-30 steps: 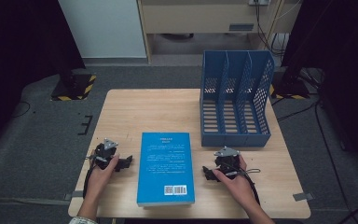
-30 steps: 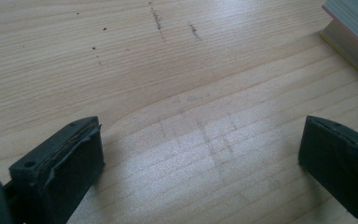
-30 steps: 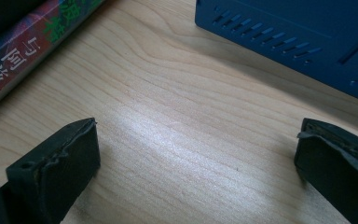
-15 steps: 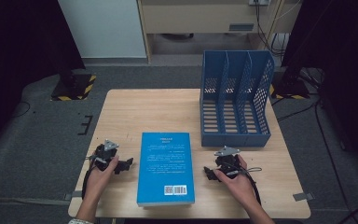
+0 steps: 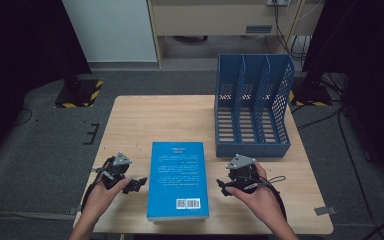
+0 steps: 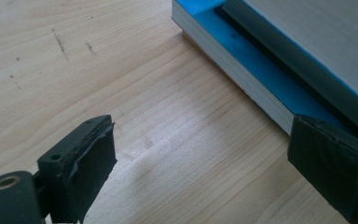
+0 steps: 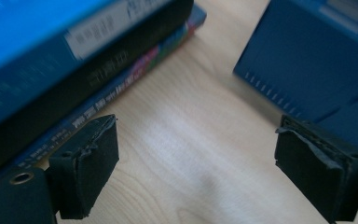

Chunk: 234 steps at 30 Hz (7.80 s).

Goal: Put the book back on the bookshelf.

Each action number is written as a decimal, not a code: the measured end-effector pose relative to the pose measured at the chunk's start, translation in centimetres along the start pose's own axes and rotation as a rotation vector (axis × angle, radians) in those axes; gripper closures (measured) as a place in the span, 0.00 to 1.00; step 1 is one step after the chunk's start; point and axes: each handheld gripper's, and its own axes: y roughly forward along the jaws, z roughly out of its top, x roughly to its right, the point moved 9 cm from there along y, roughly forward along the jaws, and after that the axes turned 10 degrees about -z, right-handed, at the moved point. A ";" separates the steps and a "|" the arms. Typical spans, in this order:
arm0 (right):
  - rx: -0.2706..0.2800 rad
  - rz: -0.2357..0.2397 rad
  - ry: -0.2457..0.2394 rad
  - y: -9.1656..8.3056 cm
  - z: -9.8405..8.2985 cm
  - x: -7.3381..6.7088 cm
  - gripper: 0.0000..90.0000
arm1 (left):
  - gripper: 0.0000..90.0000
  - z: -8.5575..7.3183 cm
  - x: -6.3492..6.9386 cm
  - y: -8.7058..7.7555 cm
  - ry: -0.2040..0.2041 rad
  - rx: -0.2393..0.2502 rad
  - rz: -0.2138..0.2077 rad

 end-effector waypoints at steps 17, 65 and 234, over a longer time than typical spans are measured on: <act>0.026 0.137 -0.014 -1.6 6.8 -0.7 0.09 | 0.08 4.4 0.7 -4.5 0.059 0.015 -0.015; -0.111 0.411 0.112 3.3 6.5 -5.4 0.00 | 0.01 4.8 7.2 0.2 0.020 -0.143 -0.335; -0.029 0.441 0.126 1.8 14.7 -2.2 0.34 | 0.68 11.0 2.7 -5.3 -0.019 -0.016 -0.310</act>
